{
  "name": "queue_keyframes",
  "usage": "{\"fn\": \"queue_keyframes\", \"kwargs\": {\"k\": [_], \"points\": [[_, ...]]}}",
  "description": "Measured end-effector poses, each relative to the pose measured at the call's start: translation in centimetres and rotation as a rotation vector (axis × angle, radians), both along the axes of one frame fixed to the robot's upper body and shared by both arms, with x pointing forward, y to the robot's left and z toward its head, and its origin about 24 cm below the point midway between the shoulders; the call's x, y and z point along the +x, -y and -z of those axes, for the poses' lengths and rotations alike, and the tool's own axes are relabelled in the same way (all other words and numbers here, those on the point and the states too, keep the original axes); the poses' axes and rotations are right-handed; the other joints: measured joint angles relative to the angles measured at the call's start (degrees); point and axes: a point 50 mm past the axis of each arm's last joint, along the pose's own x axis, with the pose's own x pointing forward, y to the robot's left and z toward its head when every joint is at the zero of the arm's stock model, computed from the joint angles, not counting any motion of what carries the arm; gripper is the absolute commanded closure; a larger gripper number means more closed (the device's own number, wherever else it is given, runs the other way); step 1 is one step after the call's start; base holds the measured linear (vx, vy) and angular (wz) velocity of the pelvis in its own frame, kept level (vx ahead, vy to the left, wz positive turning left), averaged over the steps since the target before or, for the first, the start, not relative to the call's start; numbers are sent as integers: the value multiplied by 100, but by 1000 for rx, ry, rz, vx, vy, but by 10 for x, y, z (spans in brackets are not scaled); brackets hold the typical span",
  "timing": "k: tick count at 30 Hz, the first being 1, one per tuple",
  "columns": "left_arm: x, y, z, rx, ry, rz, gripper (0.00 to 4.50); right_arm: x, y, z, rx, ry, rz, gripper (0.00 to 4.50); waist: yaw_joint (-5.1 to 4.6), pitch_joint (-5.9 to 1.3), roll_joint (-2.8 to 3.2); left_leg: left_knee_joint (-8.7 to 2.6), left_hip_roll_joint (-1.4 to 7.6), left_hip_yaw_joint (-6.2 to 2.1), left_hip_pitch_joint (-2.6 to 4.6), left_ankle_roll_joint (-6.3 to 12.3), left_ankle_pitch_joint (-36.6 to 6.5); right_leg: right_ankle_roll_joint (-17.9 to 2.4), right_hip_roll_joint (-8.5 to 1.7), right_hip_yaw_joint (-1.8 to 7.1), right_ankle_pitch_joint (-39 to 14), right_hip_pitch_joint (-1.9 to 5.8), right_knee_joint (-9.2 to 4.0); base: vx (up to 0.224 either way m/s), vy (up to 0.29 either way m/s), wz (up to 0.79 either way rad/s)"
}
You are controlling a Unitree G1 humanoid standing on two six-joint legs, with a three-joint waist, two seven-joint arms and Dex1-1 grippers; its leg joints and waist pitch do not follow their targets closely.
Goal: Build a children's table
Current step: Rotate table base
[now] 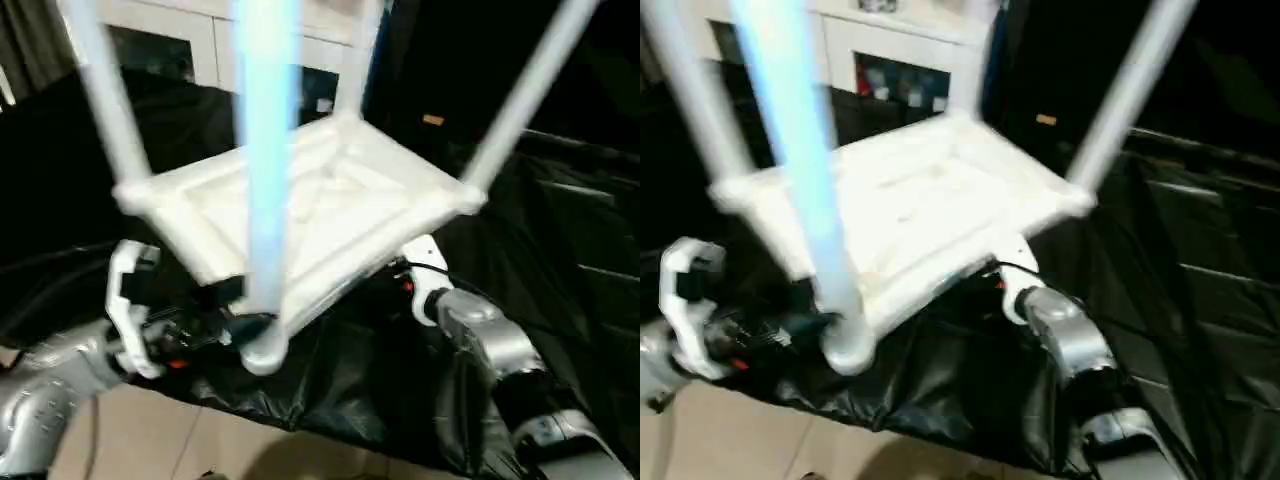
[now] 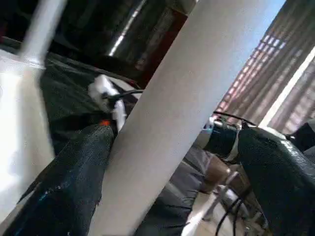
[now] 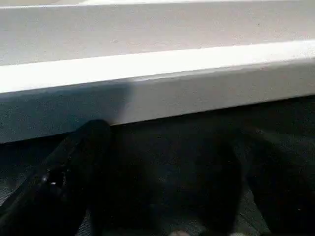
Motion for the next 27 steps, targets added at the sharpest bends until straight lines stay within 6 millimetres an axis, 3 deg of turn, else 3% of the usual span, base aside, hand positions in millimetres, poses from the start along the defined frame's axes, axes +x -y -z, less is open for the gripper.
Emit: {"fn": "queue_keyframes", "kwargs": {"k": [8, 13, 18, 20, 23, 27], "points": [[9, 17, -5, 4, 34, 43, 4, 4, -36, -1, 26, 17, -133, 0, -28, -7, -24, -2, 1, -2, 14, -3, 0, -5, 2, -1, 6, -1, 5, 0, 0, 0], [27, 33, -6, 9, 48, 72, 4, 10, -43, -2, 32, 12, -143, 0, 17, -7, -38, 0, -1, -6, 18, -14, 8, -18, 2, 0, 16, -4, 18, 0, 0, 0], [50, 61, -5, 9, 81, 95, 4, 12, -38, 1, 49, 15, -111, 0, 64, 2, -29, 4, -3, -15, 19, -25, 16, -34, 2, -2, 30, -3, 20, 0, 0, 0], [66, 83, -3, 26, 117, 51, 4, 15, -31, 3, 42, 27, -50, 0, 114, 10, -18, 8, -6, -16, 15, -25, 16, -31, 0, 0, 31, -2, 18, 0, 0, 0], [80, 101, -2, 86, 185, -25, 4, 17, -26, 2, 34, 44, -7, 0, 123, 16, -7, 10, -6, -19, 16, -25, 16, -18, 0, -1, 39, -4, 17, 0, 0, 0], [83, 113, 2, 130, 229, -60, 4, 19, -17, 2, 38, 57, 28, 0, 110, 20, 25, 4, -5, -26, 13, -26, 17, -30, 3, -7, 43, -9, 20, 0, 0, 0]]}}
